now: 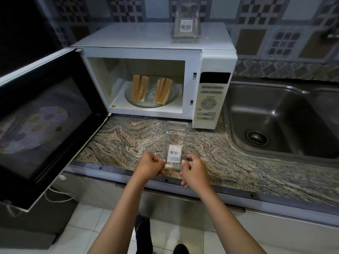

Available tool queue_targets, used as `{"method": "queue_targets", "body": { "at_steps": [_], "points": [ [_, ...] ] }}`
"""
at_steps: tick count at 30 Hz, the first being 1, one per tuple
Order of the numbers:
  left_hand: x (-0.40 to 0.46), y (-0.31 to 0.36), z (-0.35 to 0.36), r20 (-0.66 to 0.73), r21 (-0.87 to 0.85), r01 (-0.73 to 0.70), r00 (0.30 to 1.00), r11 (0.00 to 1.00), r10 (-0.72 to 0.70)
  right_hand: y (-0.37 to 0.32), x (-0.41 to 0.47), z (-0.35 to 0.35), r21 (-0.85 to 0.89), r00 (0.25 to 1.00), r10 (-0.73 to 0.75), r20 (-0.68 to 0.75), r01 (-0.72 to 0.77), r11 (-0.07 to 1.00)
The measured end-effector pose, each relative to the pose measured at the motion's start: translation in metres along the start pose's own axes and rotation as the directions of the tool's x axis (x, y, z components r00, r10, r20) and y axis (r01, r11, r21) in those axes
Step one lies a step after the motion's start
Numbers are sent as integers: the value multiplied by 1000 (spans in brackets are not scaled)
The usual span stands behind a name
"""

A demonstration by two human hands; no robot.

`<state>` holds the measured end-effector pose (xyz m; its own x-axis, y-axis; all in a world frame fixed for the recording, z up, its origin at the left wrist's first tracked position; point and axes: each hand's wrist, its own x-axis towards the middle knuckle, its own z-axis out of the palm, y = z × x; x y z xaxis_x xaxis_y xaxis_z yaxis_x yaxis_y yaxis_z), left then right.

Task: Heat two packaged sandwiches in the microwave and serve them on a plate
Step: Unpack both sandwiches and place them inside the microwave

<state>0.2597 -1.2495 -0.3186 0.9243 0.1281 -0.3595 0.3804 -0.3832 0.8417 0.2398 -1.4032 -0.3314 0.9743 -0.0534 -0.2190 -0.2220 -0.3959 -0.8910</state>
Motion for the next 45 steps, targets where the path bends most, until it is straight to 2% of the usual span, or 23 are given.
{"method": "queue_targets", "body": {
  "at_steps": [7, 15, 19, 22, 25, 30, 38, 45],
  "points": [
    [-5, 1, 2, -36, 7, -12, 999, 1000, 12, -4, 0, -3, 13, 1000, 13, 28, -13, 1000],
    [-16, -6, 7, -88, -75, -73, 994, 995, 66, -6, -7, -5, 45, 1000, 15, 27, -17, 999],
    [-32, 0, 0, -186, -37, -191, 966, 981, 181, -15, -12, -6, -16, 991, -107, -83, 106, 994],
    [-49, 17, -13, -261, -48, -303, 923, 952, 281, -38, -18, -7, 8, 971, -220, -96, 222, 975],
    [-64, 36, -29, -352, -117, -383, 879, 916, 322, -70, -24, -4, 91, 956, -283, -82, 290, 953],
    [-80, 55, -60, -498, -110, -504, 774, 857, 391, -120, -29, 2, 51, 874, -476, -103, 482, 875],
    [-81, 84, -102, -622, -53, -621, 633, 782, 460, -173, -23, 15, 75, 757, -637, -145, 650, 756],
    [-50, 127, -136, -606, -21, -731, 552, 682, 572, -227, 7, 8, 21, 656, -712, -252, 739, 673]
  ]
}}
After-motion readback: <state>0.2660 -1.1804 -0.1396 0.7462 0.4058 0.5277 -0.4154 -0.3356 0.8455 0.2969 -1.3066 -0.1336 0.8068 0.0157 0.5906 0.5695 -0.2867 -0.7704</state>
